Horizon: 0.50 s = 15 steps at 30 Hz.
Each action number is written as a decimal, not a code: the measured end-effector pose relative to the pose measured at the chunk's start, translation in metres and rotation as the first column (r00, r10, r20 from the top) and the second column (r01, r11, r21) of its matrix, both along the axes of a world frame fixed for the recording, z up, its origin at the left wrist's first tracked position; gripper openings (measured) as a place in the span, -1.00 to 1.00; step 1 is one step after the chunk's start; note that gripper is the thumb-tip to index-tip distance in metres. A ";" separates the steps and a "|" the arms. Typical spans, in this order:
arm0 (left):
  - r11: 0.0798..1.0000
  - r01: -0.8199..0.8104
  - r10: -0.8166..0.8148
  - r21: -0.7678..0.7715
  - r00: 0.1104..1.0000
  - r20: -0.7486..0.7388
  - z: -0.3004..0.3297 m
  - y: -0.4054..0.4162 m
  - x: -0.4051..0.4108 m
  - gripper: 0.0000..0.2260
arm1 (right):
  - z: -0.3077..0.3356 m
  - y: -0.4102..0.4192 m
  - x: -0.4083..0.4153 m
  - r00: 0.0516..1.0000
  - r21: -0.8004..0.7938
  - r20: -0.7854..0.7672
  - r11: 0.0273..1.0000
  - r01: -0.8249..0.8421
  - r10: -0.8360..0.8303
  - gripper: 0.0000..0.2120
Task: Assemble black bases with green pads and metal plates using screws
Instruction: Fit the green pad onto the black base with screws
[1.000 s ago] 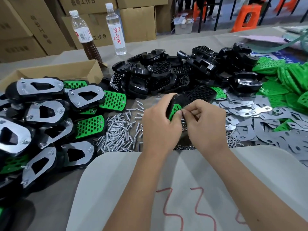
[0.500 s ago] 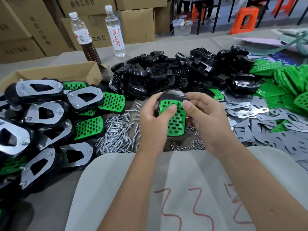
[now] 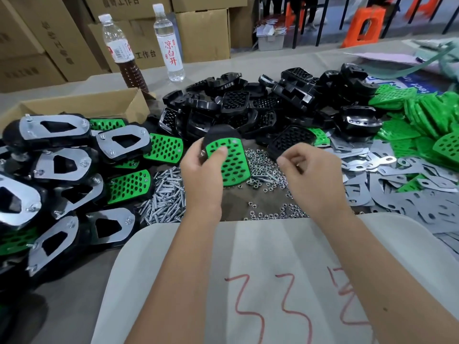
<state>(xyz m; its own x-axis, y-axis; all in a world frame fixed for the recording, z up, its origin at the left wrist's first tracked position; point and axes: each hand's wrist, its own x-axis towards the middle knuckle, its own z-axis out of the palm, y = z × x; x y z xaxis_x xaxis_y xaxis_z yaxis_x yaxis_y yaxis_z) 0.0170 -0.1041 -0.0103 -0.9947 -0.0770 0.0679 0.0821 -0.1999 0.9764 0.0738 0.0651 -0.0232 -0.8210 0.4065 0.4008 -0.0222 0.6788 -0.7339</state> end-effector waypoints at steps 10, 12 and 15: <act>0.998 0.061 -0.059 -0.009 0.993 0.100 0.002 0.001 -0.001 -0.68 | 0.009 -0.017 0.004 0.906 0.439 0.420 0.884 -0.158 -0.046 -0.83; 0.997 0.078 -0.079 0.016 0.990 0.115 0.004 0.003 0.001 -0.63 | 0.009 -0.017 0.005 0.904 0.427 0.428 0.885 -0.187 -0.015 -0.86; 0.993 0.104 -0.109 0.047 0.986 0.127 0.002 0.003 -0.001 -0.56 | 0.008 -0.014 0.004 0.946 0.342 0.322 0.928 -0.144 0.029 -0.88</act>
<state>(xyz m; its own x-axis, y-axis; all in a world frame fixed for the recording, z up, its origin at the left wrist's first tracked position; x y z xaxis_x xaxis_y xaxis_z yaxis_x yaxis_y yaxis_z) 0.0160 -0.1010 -0.0080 -0.9976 0.0297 -0.0624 -0.0677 -0.2403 0.9683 0.0776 0.0506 -0.0154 -0.9515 0.2054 0.2290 0.0928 0.9015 -0.4227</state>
